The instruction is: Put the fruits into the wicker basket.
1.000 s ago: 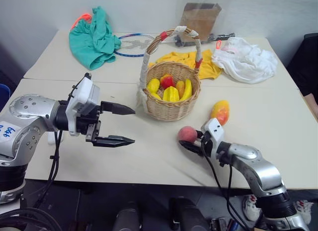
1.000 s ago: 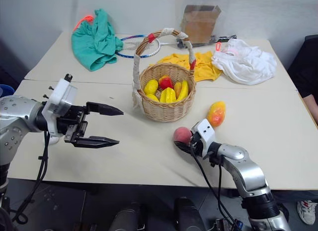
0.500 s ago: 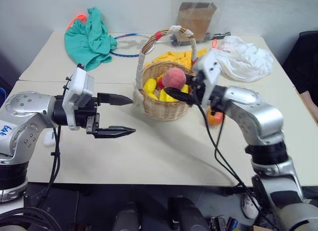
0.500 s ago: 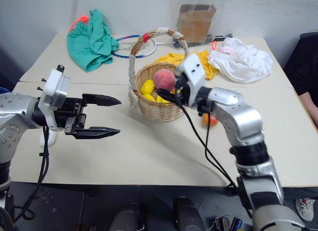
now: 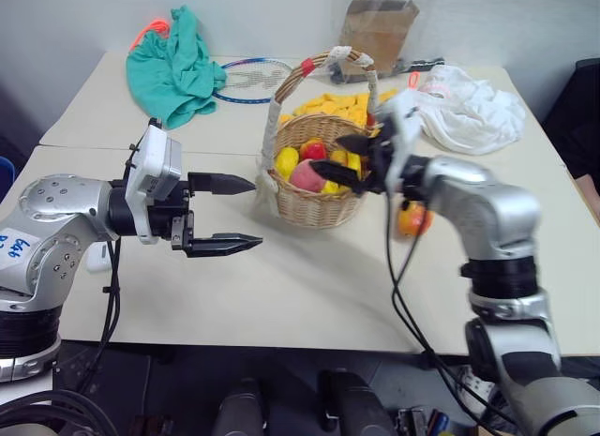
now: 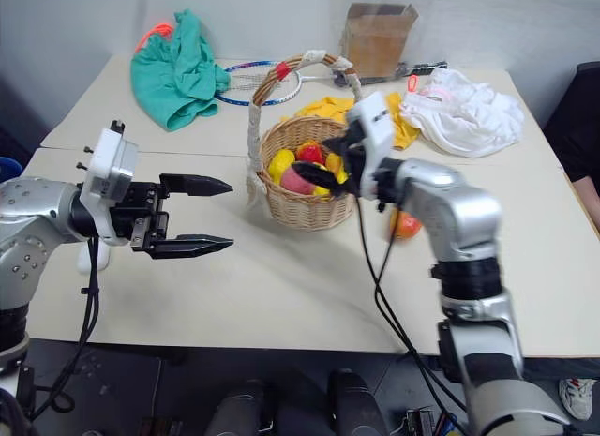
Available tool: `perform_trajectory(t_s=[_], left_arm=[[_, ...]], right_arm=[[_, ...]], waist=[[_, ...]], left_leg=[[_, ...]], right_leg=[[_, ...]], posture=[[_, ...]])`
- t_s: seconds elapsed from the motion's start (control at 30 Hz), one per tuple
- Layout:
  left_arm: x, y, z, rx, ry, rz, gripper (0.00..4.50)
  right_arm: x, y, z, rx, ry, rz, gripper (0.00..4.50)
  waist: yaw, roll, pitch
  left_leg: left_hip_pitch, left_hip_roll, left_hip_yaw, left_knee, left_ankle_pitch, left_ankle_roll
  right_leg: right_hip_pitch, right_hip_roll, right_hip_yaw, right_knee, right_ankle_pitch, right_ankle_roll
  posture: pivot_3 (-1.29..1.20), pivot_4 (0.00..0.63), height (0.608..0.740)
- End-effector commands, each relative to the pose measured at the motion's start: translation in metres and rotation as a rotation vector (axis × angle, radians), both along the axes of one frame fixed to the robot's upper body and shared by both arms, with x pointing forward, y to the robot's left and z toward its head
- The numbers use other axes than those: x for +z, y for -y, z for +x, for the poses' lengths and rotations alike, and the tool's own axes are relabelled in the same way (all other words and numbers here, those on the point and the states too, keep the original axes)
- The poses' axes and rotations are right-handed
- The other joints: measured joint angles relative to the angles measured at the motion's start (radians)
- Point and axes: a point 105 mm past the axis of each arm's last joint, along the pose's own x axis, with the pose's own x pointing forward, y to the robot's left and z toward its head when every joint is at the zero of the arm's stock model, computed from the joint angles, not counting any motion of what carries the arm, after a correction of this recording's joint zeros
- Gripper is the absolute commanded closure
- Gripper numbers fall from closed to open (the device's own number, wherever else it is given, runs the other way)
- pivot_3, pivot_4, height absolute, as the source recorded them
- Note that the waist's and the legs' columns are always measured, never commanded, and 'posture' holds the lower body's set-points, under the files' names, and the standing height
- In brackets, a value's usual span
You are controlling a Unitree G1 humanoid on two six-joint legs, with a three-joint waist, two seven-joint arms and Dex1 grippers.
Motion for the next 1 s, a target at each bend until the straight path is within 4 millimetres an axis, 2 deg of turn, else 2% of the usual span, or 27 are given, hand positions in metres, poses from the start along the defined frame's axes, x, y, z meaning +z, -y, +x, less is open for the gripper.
perform_trajectory(t_s=[0.03,0.17,0.2,0.3,0.37,0.4,0.47,0.53,0.7,0.77,1.0], left_arm=[[0.009,0.003,-0.001,-0.035,0.044,-0.003,0.00],[0.010,0.004,0.008,-0.057,0.050,-0.001,0.00],[0.010,0.005,0.010,-0.061,0.051,0.001,0.00],[0.010,0.007,0.012,-0.073,0.054,0.002,0.00],[0.011,0.009,0.013,-0.084,0.056,-0.001,0.00],[0.011,0.011,0.014,-0.091,0.056,-0.002,0.00],[0.011,0.013,0.015,-0.101,0.059,-0.003,0.00],[0.013,0.015,0.015,-0.109,0.062,-0.006,0.00],[0.016,0.025,0.013,-0.133,0.073,-0.013,0.00],[0.015,0.027,0.012,-0.137,0.074,-0.012,0.00],[0.010,0.026,0.005,-0.125,0.055,0.000,0.00]], right_arm=[[0.005,0.055,-0.043,-0.044,0.020,-0.088,0.03],[-0.019,0.147,-0.089,-0.306,-0.118,-0.233,0.03],[-0.021,0.158,-0.096,-0.347,-0.134,-0.248,0.03],[-0.026,0.177,-0.106,-0.424,-0.156,-0.237,0.03],[-0.033,0.185,-0.109,-0.465,-0.171,-0.211,0.03],[-0.043,0.188,-0.105,-0.496,-0.188,-0.196,0.03],[-0.056,0.185,-0.093,-0.523,-0.203,-0.136,0.03],[-0.060,0.174,-0.081,-0.524,-0.195,-0.108,0.03],[-0.074,0.150,-0.036,-0.620,-0.181,-0.061,0.03],[-0.078,0.141,-0.019,-0.666,-0.165,-0.043,0.03],[-0.101,0.115,0.031,-0.805,-0.291,0.055,0.03]], waist=[[0.019,0.000,0.000],[0.034,0.000,0.000],[0.033,0.000,0.000],[0.007,0.000,0.000],[-0.010,0.000,0.000],[-0.014,0.000,0.000],[-0.019,-0.001,0.000],[-0.022,0.000,0.000],[-0.028,0.001,0.001],[-0.025,0.002,0.001],[-0.022,0.002,0.001]], left_leg=[[0.000,0.000,0.000,0.000,-0.001,0.001],[0.000,-0.002,0.002,0.000,-0.006,0.010],[0.000,-0.002,0.002,0.001,-0.006,0.010],[0.007,-0.001,0.008,0.001,-0.006,0.010],[0.014,-0.001,0.008,0.000,-0.006,0.010],[0.018,0.000,0.006,-0.001,-0.006,0.009],[0.022,0.000,0.005,-0.002,-0.007,0.008],[0.025,0.001,0.005,-0.002,-0.007,0.006],[0.025,0.000,0.005,-0.003,-0.003,-0.001],[0.024,0.000,0.005,-0.003,-0.003,-0.002],[0.014,-0.001,0.006,-0.003,-0.002,-0.002]], right_leg=[[0.001,0.000,0.000,-0.001,0.000,0.000],[0.002,0.000,0.001,-0.007,0.000,0.001],[0.002,0.001,0.002,-0.007,0.001,0.001],[0.004,0.003,0.007,-0.005,0.002,0.003],[0.009,0.004,0.009,-0.005,0.002,0.002],[0.014,0.005,0.008,-0.006,0.002,0.002],[0.018,0.007,0.009,-0.007,0.001,0.002],[0.020,0.007,0.009,-0.007,0.001,0.001],[0.018,0.006,0.011,-0.005,0.001,0.001],[0.017,0.006,0.011,-0.005,0.000,0.001],[0.006,0.005,0.011,-0.001,0.000,0.001]], posture=[[0.00,0.150,0.740],[0.00,0.150,0.740],[0.00,0.150,0.740],[0.00,0.150,0.740],[0.00,0.150,0.740],[0.00,0.150,0.740],[0.00,0.150,0.740],[0.00,0.150,0.740],[0.00,0.150,0.740],[0.00,0.150,0.740],[0.00,0.150,0.740]])
